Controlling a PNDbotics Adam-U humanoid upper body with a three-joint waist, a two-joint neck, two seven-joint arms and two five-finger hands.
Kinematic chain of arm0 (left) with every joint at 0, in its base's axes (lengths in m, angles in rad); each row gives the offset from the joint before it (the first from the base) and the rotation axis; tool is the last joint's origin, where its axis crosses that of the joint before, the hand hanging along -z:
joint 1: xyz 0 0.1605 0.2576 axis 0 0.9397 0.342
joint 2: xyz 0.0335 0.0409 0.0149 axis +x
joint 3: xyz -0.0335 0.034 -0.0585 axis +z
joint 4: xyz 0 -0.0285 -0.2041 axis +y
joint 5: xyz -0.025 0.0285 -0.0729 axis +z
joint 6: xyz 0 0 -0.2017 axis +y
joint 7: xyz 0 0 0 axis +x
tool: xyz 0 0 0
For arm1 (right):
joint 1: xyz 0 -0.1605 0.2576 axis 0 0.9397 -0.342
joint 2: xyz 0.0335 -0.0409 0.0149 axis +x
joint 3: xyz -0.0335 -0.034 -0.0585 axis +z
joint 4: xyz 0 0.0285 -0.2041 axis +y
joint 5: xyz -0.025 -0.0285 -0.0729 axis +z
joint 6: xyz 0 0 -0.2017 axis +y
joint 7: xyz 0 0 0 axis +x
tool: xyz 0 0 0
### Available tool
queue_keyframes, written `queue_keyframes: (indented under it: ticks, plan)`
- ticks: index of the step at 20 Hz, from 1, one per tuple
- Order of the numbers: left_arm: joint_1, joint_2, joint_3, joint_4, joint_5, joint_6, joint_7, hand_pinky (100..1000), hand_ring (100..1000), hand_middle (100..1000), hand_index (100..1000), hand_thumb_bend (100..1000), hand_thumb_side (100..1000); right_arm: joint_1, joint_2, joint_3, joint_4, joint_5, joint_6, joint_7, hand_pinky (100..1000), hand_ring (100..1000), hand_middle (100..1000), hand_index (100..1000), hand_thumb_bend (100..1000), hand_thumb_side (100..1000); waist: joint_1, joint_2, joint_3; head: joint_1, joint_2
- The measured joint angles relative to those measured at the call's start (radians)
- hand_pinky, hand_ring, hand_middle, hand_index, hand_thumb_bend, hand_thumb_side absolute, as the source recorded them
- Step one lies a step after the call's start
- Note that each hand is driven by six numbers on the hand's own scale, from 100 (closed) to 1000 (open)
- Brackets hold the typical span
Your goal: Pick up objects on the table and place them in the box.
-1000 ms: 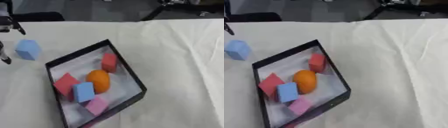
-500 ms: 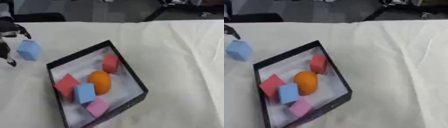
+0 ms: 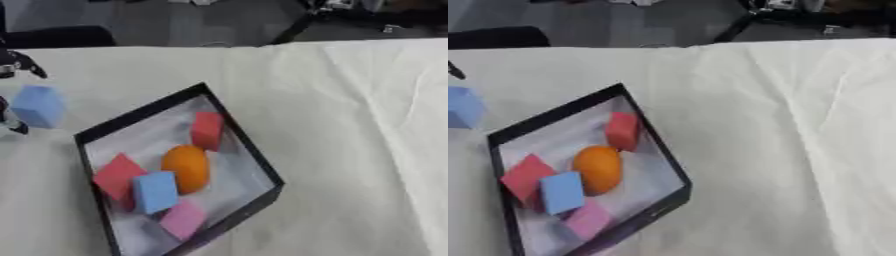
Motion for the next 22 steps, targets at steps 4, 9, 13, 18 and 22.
queue_keyframes:
  ticks: [4,9,13,18,22]
  plan:
    - [-0.001,-0.008,0.008,0.022,0.002,0.013,-0.009,886,898,815,877,738,188,0.000,0.001,0.000,0.000,-0.002,0.000,0.000,866,761,733,797,100,574,-0.004,0.006,-0.001,0.000,0.000]
    - [-0.006,-0.017,0.018,0.045,0.003,0.025,-0.014,878,889,807,874,713,190,-0.001,0.003,0.000,0.000,-0.007,0.001,0.000,866,761,734,797,100,576,-0.010,0.014,-0.005,0.006,0.000]
    - [-0.010,-0.026,0.024,0.061,0.000,0.031,-0.009,862,875,791,867,657,175,-0.005,0.006,0.000,0.001,-0.007,0.003,0.000,866,761,734,797,100,580,-0.013,0.019,-0.006,0.016,0.000]
    - [-0.013,-0.030,0.030,0.070,0.000,0.038,0.008,840,837,752,837,507,121,-0.005,0.007,0.001,0.004,-0.008,0.004,0.000,866,761,735,797,100,583,-0.013,0.019,-0.007,0.019,-0.001]
    - [-0.017,-0.035,0.030,0.075,0.005,0.047,0.028,810,785,694,784,277,100,-0.005,0.007,0.004,0.005,-0.008,0.006,0.001,866,761,735,797,100,584,-0.013,0.019,-0.008,0.019,-0.001]
